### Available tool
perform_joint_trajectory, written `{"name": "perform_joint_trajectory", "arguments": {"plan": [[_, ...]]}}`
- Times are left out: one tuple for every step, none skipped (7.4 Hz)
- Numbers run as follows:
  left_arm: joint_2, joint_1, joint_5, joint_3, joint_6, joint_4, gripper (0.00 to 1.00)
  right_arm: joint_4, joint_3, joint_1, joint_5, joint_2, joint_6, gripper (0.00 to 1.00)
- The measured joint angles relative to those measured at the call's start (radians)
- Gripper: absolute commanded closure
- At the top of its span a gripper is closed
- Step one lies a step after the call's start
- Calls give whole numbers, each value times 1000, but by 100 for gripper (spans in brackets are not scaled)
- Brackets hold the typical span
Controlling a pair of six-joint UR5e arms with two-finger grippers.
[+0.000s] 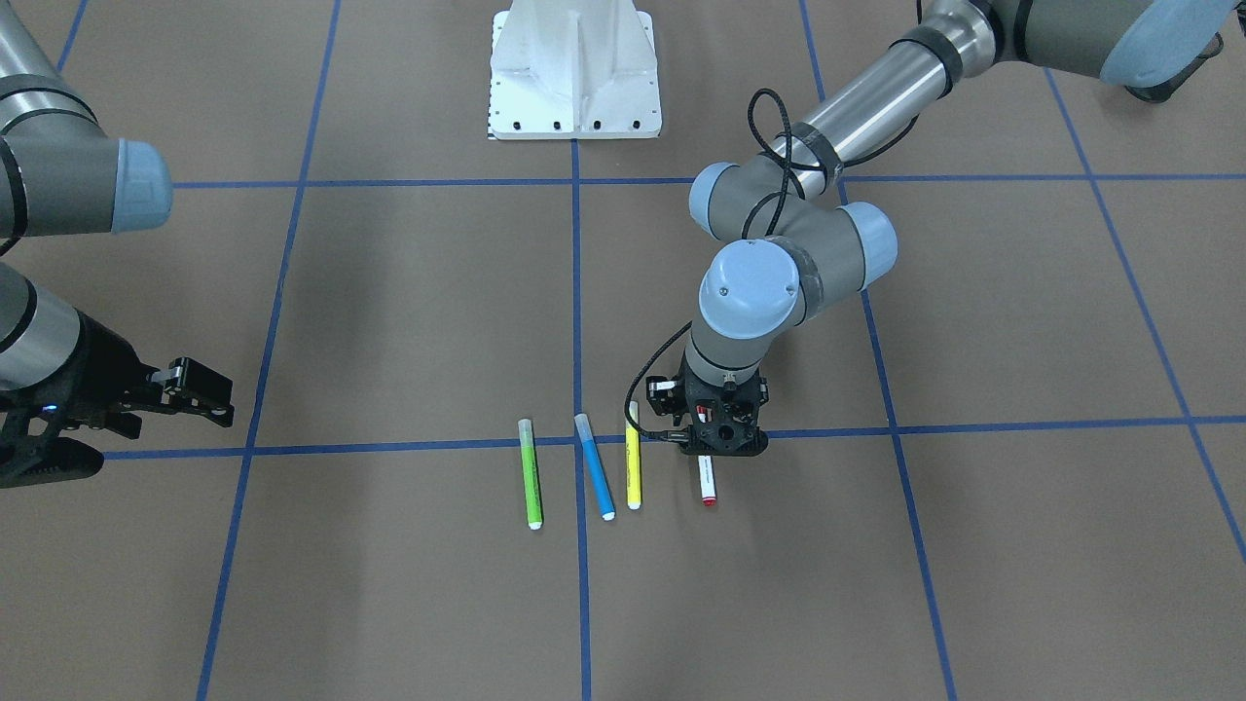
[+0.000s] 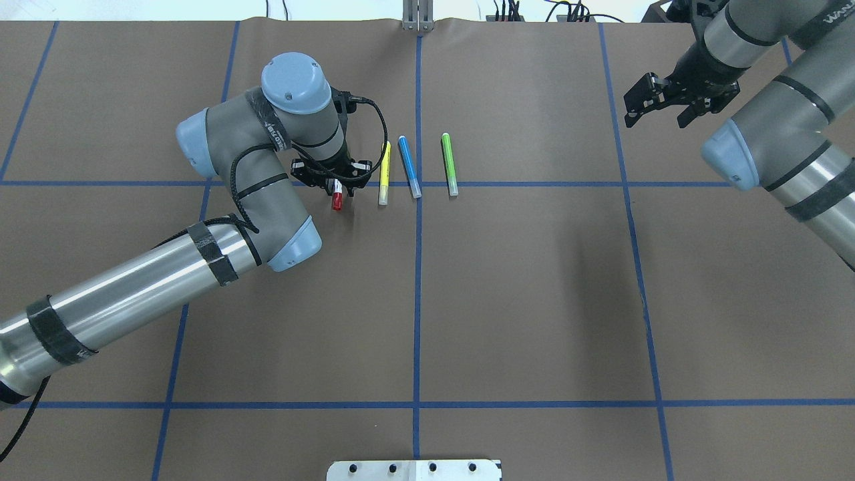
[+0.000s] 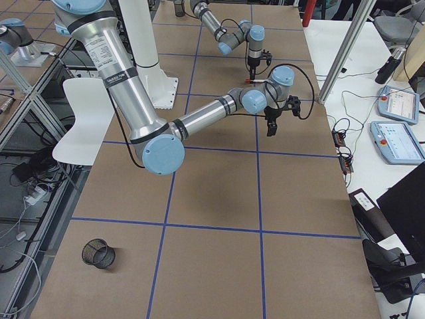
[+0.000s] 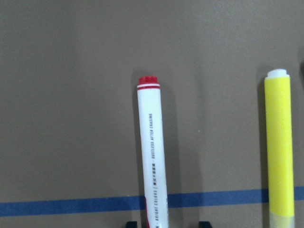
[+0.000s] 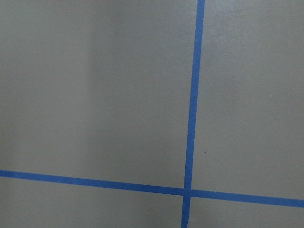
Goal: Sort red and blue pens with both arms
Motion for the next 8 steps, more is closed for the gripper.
{"name": "perform_joint_trajectory", "arguments": {"plan": [[2, 1, 1, 0, -8, 0, 88, 1, 1, 1, 1, 0, 0, 0], [4, 2, 3, 0, -13, 0, 100, 1, 1, 1, 2, 1, 0, 0], [6, 2, 5, -3, -20, 1, 100, 1, 1, 1, 3, 3, 1, 0], [8, -3, 6, -15, -27, 4, 100, 2, 1, 1, 3, 10, 1, 0], [11, -21, 2, -44, -31, 19, 100, 2, 1, -1, 4, 20, 1, 0], [13, -52, -4, -83, -30, 52, 100, 2, 1, -8, 4, 36, 6, 1], [15, -85, -19, -116, -27, 83, 100, 2, 1, -32, 1, 61, 34, 1], [18, -124, -55, -134, -23, 99, 100, 1, -2, -73, -17, 101, 84, 1]]}}
